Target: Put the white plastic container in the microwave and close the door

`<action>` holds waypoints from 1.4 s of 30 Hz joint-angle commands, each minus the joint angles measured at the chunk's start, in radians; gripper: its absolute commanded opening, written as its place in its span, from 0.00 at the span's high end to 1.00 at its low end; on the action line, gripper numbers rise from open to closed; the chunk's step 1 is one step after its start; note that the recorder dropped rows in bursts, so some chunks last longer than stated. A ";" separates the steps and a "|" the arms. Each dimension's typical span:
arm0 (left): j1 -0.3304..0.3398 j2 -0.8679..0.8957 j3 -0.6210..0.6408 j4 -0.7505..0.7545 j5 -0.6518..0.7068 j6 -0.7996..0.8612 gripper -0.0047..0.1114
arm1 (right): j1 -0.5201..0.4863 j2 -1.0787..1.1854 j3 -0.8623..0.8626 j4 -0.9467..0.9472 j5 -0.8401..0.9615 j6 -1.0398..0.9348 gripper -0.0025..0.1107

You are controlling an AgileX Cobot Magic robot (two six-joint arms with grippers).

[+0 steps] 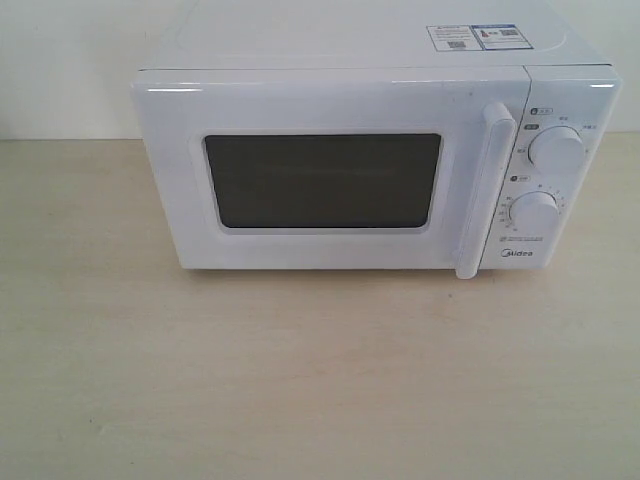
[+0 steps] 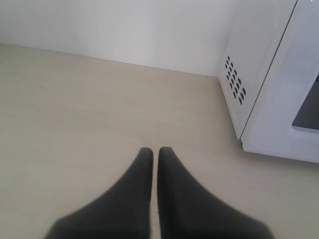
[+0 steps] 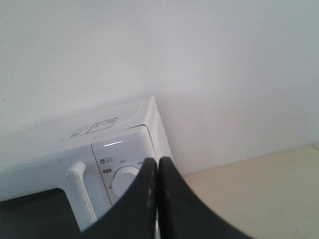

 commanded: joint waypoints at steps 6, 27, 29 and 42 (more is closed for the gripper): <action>0.004 -0.004 0.004 0.004 -0.001 -0.009 0.92 | -0.004 -0.008 0.002 -0.010 0.053 -0.009 0.98; 0.004 -0.004 0.004 0.004 -0.001 -0.009 0.92 | -0.004 -0.008 0.108 -1.685 0.302 1.543 0.98; 0.004 -0.004 0.004 0.004 -0.001 -0.009 0.92 | -0.004 -0.008 0.108 -1.691 0.351 1.543 0.98; 0.004 -0.004 0.004 0.004 -0.001 -0.009 0.92 | -0.004 -0.008 0.118 -1.720 0.485 1.557 0.98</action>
